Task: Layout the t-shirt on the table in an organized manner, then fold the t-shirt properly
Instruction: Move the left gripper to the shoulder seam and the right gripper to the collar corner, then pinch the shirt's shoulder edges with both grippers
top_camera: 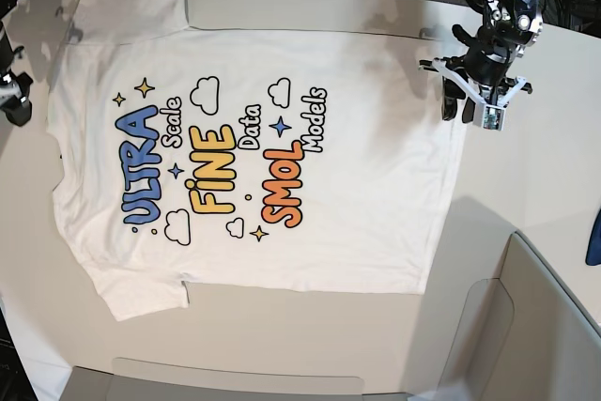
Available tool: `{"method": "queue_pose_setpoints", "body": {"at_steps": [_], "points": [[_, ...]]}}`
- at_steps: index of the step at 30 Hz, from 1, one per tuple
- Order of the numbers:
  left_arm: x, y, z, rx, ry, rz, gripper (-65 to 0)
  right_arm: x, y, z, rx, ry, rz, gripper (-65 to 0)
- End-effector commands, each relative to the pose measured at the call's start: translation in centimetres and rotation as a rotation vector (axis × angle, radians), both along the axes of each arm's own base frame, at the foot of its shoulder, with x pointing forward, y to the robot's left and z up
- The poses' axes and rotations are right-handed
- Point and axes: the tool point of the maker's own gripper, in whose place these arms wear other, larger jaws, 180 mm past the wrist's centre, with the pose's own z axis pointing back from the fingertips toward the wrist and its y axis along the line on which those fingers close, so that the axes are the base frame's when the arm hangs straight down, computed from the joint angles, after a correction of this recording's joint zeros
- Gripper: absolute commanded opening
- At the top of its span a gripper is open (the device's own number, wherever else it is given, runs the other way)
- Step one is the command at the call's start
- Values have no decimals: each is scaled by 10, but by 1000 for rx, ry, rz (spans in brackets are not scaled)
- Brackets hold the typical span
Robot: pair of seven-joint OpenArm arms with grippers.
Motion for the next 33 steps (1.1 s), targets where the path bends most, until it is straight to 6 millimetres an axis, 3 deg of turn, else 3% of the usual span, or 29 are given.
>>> {"method": "queue_pose_setpoints", "body": {"at_steps": [1, 8, 14, 18, 23, 33], "points": [[5, 3, 11, 12, -42, -1, -460, -8, -4, 12, -7, -34, 6, -440], [4, 1, 8, 7, -34, -6, -460, -85, 3, -28, 115, 109, -51, -442], [0, 8, -7, 11, 7, 12, -460, -121, 13, -77, 179, 207, 4, -442], [-2, 9, -11, 11, 18, 18, -460, -131, 11, -93, 223, 233, -6, -442], [-1, 11, -12, 13, 20, 19, -460, -132, 17, -97, 245, 271, 27, -440], [0, 11, -11, 13, 17, 20, -459, -111, 65, -116, 305, 319, 194, -440]]}}
